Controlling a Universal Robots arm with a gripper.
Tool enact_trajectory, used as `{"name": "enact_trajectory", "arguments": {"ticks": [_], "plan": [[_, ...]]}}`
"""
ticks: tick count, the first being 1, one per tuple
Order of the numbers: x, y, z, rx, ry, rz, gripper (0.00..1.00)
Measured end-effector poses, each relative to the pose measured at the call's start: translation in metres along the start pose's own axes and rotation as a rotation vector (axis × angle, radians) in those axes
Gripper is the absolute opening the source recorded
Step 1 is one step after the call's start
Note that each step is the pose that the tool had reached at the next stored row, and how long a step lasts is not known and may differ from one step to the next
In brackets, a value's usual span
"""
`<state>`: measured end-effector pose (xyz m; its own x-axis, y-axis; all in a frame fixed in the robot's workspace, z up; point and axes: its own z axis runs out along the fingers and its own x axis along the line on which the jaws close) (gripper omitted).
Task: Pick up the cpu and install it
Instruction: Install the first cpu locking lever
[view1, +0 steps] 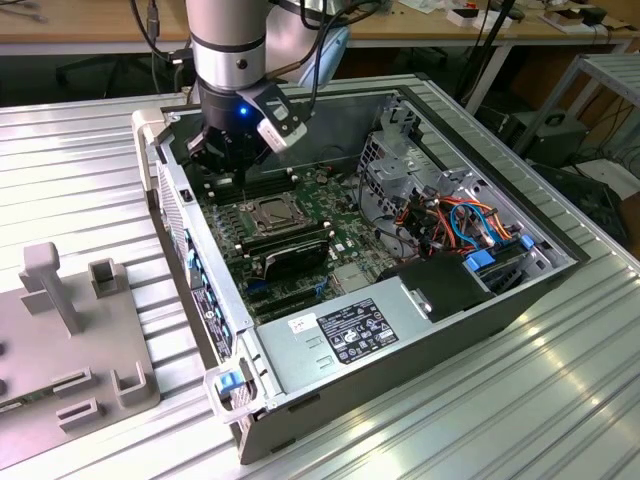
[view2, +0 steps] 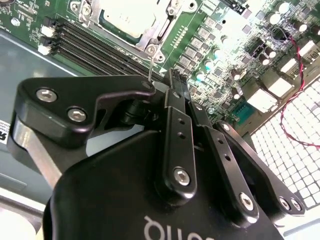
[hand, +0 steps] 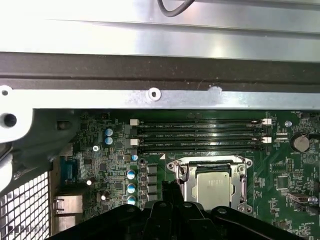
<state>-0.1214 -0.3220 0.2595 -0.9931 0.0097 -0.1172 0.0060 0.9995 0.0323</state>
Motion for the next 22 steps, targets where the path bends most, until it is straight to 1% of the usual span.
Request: {"name": "enact_trajectory", "arguments": {"ticks": [2, 3, 6, 18, 22], "plan": [[0.0003, 0.0004, 0.0, -0.0029, -0.0022, 0.0, 0.11], [0.0007, 0.001, -0.0001, -0.0058, -0.0048, 0.0, 0.11], [0.0013, 0.0018, -0.0001, -0.0102, -0.0087, 0.001, 0.11], [-0.0003, 0.0019, 0.0006, -0.0108, -0.0088, 0.001, 0.11], [0.0041, 0.0022, 0.0002, -0.0115, -0.0109, 0.001, 0.11]]}}
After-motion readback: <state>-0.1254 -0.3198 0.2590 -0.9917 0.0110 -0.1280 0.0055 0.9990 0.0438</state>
